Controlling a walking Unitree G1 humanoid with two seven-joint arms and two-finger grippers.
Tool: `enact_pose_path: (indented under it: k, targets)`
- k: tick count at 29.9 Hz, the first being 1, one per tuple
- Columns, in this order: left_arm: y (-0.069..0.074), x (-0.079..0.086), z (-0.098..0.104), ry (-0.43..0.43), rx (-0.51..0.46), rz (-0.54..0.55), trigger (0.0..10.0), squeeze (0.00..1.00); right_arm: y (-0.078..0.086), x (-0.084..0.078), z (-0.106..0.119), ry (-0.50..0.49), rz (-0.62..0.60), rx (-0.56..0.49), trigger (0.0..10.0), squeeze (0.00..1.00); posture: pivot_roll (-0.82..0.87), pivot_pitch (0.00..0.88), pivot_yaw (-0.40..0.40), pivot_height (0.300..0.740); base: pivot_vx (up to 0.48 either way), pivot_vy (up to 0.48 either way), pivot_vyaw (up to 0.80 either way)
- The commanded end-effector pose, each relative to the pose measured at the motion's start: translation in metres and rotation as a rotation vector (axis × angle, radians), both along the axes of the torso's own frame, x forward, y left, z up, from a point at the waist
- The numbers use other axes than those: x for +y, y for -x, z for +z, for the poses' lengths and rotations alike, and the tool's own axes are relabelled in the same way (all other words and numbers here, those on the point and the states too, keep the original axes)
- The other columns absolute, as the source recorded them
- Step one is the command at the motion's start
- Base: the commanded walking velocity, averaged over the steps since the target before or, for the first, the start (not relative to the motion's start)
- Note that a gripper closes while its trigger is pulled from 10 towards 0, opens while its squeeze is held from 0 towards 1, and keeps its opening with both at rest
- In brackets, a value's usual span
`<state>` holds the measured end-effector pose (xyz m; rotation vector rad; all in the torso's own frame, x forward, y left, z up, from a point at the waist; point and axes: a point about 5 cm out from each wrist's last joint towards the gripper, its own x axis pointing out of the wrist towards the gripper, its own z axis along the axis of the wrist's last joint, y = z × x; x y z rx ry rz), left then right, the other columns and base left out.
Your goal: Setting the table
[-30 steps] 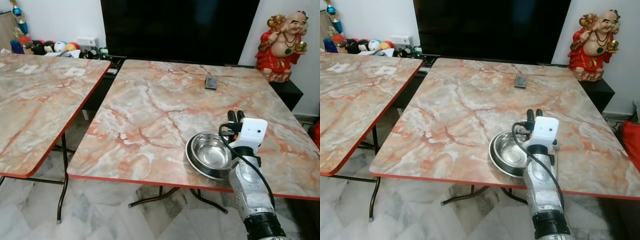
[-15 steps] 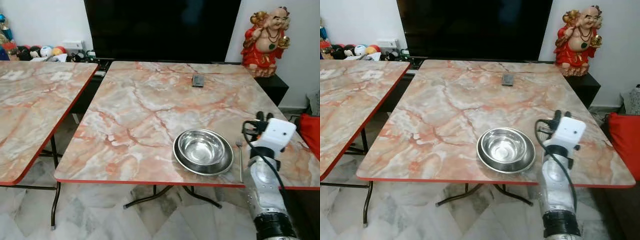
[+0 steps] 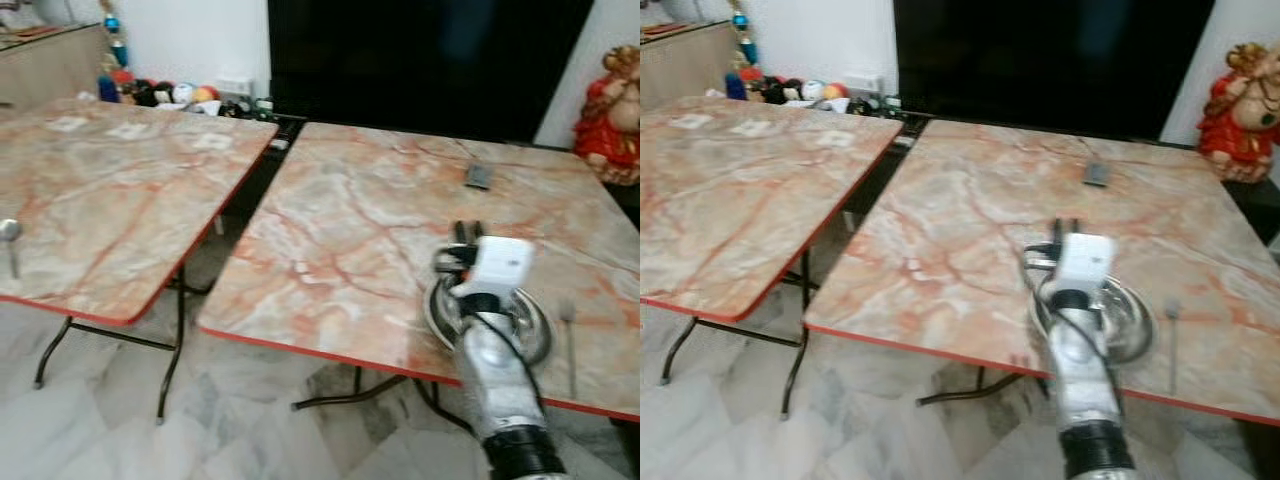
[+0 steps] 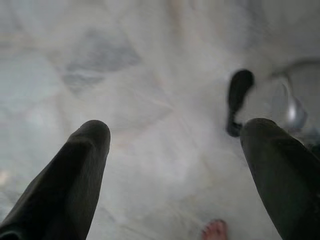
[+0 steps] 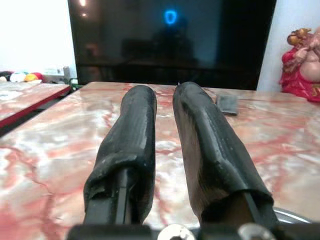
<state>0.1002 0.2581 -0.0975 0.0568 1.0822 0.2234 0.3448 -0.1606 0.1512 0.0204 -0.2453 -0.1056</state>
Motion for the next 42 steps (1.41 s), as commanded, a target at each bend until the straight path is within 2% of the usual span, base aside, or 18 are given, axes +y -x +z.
enact_pose_path:
  k: [1,9,14,19,28,35,38,42]
  targets:
    - [-0.004,-0.005,-0.001,0.020,-0.004,-0.020,10.0,0.00,0.001,-0.016,0.001,-0.003,-0.045,0.001,10.0,0.00,0.06,0.000,-0.015,0.740,0.000,0.480,0.00]
    - [-0.001,-0.004,-0.001,0.022,-0.006,-0.019,10.0,0.00,0.001,-0.010,0.000,-0.008,-0.025,0.004,10.0,0.00,0.06,0.000,-0.016,0.740,0.000,0.480,0.00]
    - [-0.002,-0.015,-0.004,0.032,-0.006,-0.024,10.0,0.00,0.001,-0.007,-0.001,-0.009,-0.012,0.009,10.0,0.00,0.06,0.000,-0.018,0.740,0.000,0.480,0.00]
    - [-0.011,-0.023,-0.004,0.039,-0.011,-0.030,10.0,0.00,0.000,-0.004,-0.002,-0.013,0.005,0.017,10.0,0.00,0.06,0.000,-0.019,0.740,0.000,0.480,0.00]
    - [-0.017,-0.015,0.000,0.029,-0.019,-0.025,10.0,0.00,0.000,0.002,-0.002,-0.020,0.024,0.019,10.0,0.00,0.06,0.000,-0.019,0.740,0.000,0.480,0.00]
    - [-0.002,0.006,0.002,0.013,-0.006,-0.006,10.0,0.00,0.000,0.001,-0.004,-0.017,0.024,0.028,10.0,0.00,0.06,0.000,-0.021,0.740,0.000,0.480,0.00]
    - [0.000,0.008,0.003,0.011,-0.004,-0.002,10.0,0.00,0.000,-0.002,-0.006,-0.015,0.016,0.034,10.0,0.00,0.06,0.000,-0.020,0.740,0.000,0.480,0.00]
    - [0.002,0.007,0.002,0.013,-0.008,-0.004,10.0,0.00,0.002,-0.013,-0.020,0.001,-0.010,0.090,10.0,0.00,0.06,0.000,-0.018,0.740,0.000,0.000,0.00]
